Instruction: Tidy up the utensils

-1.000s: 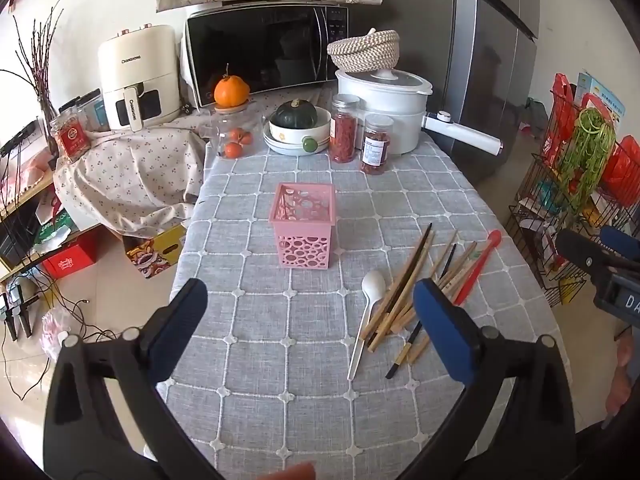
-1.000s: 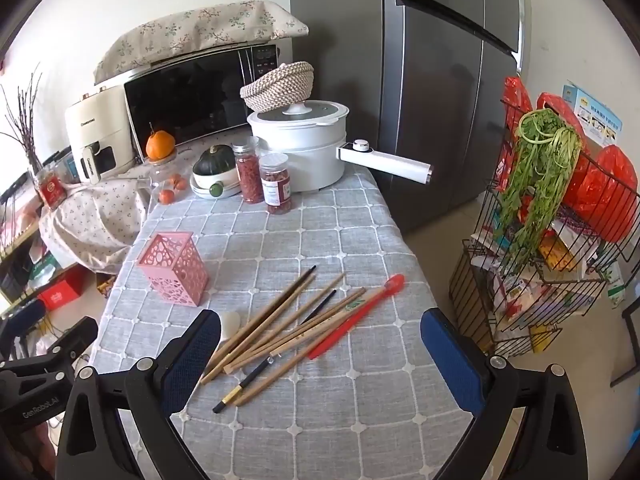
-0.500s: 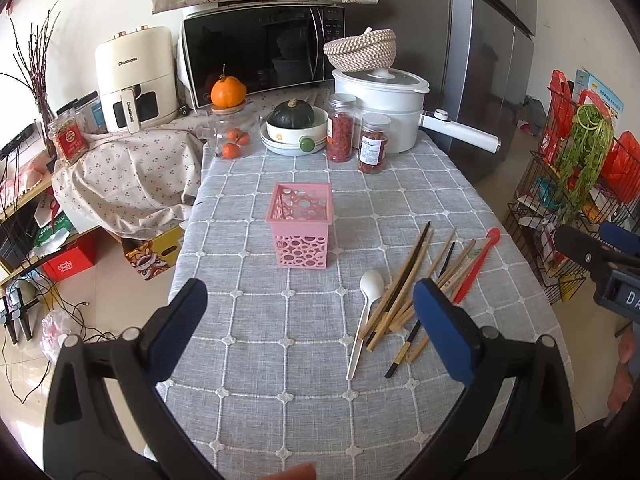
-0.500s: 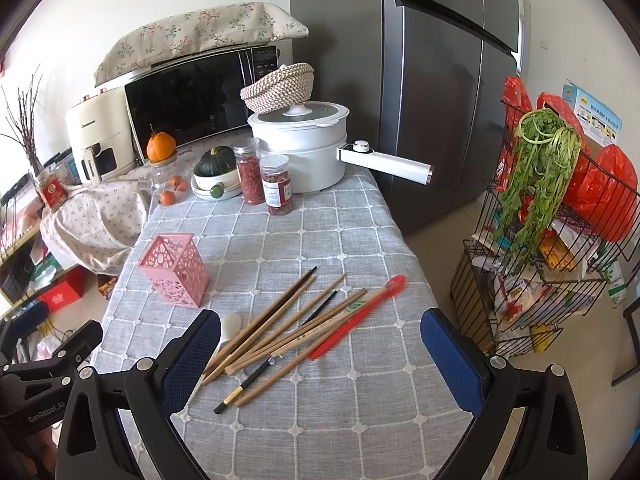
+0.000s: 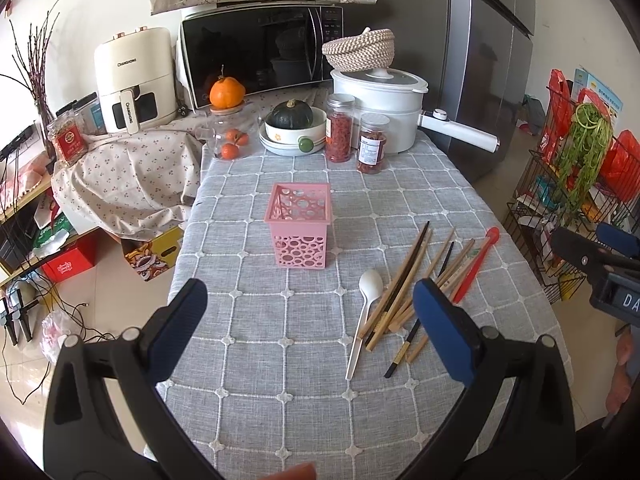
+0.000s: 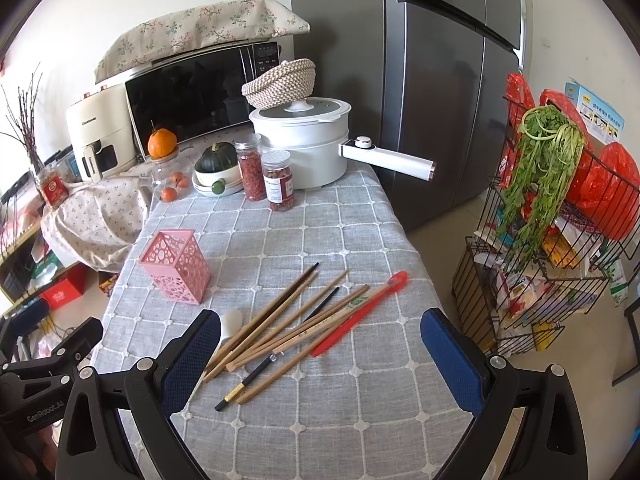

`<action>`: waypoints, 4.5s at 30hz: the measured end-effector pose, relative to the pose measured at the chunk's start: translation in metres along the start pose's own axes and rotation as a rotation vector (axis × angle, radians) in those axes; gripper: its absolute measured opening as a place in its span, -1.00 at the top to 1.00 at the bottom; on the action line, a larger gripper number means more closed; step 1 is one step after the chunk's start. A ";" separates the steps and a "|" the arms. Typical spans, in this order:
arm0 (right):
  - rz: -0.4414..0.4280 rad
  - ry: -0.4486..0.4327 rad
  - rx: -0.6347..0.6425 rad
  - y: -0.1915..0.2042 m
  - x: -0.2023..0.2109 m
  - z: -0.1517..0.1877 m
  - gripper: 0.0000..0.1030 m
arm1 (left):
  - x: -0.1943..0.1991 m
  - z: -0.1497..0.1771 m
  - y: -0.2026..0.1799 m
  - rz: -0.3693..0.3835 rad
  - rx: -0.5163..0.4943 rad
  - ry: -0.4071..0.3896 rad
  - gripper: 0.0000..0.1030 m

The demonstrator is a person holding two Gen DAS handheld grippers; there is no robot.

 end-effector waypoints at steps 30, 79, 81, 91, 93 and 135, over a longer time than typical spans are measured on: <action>-0.006 0.016 0.002 0.000 -0.004 0.002 -0.96 | 0.002 0.000 0.000 0.002 0.005 -0.003 -0.99; -0.162 0.483 -0.216 -0.074 -0.147 -0.007 -0.34 | -0.210 -0.034 -0.110 0.275 -0.182 0.516 0.61; -0.163 0.490 -0.222 -0.076 -0.151 -0.007 -0.33 | -0.218 -0.030 -0.113 0.308 -0.162 0.540 0.69; -0.166 0.526 -0.253 -0.082 -0.167 -0.007 -0.34 | -0.236 -0.034 -0.115 0.368 -0.099 0.561 0.70; -0.164 0.528 -0.250 -0.081 -0.167 -0.007 -0.34 | -0.237 -0.035 -0.115 0.352 -0.103 0.551 0.70; -0.188 0.596 -0.426 -0.082 -0.219 0.006 0.56 | -0.058 -0.034 0.020 0.360 -0.031 0.100 0.85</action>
Point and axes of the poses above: each gripper's, at about its wrist camera, not at the fingertips, and x roughly against the way its jaws point, y to its left, z to its underside, the point moved 5 cm from there along -x, roughly the way its jaws point, and after that the axes turned 9 degrees about y, right-handed, at the moved point
